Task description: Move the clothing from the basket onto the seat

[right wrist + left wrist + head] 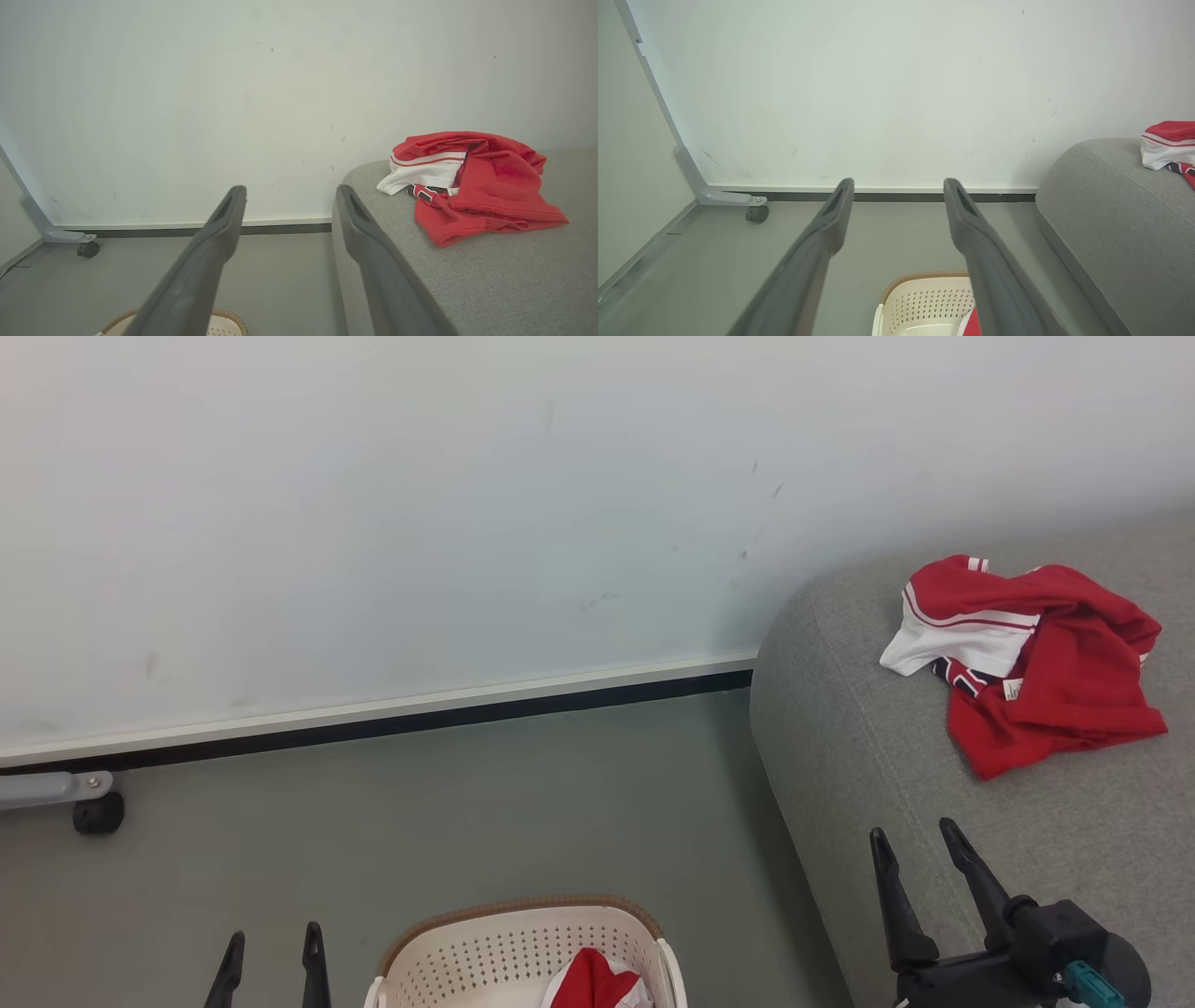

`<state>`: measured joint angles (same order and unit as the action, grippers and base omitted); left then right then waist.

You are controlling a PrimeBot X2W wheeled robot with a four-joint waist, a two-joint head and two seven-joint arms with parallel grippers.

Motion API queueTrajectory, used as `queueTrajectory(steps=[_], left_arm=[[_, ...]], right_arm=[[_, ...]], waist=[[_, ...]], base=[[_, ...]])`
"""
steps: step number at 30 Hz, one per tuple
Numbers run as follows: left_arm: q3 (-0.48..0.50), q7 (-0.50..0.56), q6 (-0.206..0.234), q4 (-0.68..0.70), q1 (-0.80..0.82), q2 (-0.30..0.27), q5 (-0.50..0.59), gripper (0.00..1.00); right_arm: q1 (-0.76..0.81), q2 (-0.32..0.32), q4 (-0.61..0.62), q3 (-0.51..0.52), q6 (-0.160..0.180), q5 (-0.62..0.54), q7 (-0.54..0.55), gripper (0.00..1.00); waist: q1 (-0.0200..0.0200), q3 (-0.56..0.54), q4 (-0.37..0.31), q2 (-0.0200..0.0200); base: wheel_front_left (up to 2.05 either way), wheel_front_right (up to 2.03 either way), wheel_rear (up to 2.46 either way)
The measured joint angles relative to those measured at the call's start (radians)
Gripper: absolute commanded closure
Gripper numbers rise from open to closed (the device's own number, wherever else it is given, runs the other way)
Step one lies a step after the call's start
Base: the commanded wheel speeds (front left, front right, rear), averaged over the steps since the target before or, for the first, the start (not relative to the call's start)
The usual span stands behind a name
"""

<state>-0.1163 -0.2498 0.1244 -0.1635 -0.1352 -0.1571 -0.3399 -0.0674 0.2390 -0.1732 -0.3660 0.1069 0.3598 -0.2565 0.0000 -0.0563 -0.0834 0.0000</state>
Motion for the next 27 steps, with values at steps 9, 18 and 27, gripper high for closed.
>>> queueTrajectory(steps=[9, 18, 27], left_arm=[[0.008, 0.000, 0.000, 0.021, -0.018, 0.004, 0.026, 0.00], [0.011, 0.000, 0.000, 0.035, -0.031, 0.009, 0.036, 0.00], [0.016, 0.000, 0.000, 0.052, -0.040, 0.002, 0.051, 0.00]], right_arm=[[0.022, 0.000, 0.028, 0.015, 0.006, -0.009, 0.000, 0.00], [0.041, 0.001, 0.048, 0.027, 0.008, -0.026, 0.000, 0.00], [0.052, 0.004, 0.077, 0.043, 0.009, -0.035, 0.000, 0.00]], waist=[[0.0000, -0.004, 0.003, 0.0000], [0.0000, -0.006, 0.007, 0.0000], [0.0001, 0.016, 0.004, 0.0000]], base=[[0.00, 0.00, 0.00], [0.00, 0.00, 0.00], [0.00, 0.00, 0.00]])
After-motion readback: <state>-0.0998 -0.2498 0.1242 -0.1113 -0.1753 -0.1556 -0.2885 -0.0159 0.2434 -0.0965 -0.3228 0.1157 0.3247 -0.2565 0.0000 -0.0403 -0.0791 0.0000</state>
